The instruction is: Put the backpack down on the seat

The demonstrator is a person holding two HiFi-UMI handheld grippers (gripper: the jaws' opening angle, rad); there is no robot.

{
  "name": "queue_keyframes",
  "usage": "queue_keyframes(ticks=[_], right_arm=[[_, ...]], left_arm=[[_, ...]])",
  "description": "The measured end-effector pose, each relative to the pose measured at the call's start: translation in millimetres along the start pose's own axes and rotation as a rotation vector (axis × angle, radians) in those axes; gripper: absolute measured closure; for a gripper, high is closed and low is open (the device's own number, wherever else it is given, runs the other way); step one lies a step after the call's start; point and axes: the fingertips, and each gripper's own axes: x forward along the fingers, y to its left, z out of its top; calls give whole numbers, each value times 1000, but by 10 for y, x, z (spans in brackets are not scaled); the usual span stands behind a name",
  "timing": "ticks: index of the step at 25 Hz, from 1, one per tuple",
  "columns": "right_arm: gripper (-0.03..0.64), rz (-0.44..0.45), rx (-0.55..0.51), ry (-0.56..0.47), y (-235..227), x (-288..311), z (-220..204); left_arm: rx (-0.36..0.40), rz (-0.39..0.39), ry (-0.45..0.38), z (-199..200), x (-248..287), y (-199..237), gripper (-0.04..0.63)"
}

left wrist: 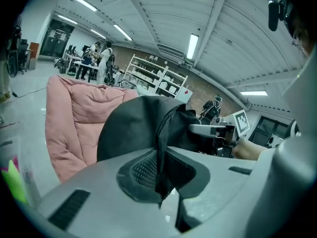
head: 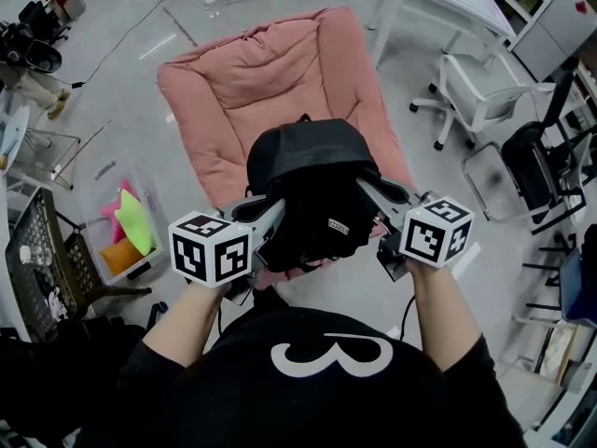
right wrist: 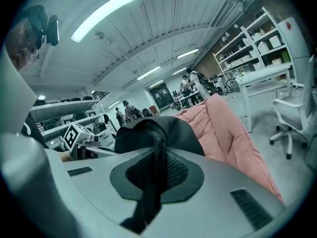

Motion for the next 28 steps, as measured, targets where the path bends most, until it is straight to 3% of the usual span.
queue_keyframes(ticks=[13, 28], right_arm=[[591, -155, -12, 10, -756, 1092, 443], [591, -326, -9, 31, -1889, 2099, 234]], left_arm=[[77, -5, 59, 626, 751, 1067, 568], [136, -25, 126, 685, 1786, 1993, 568]])
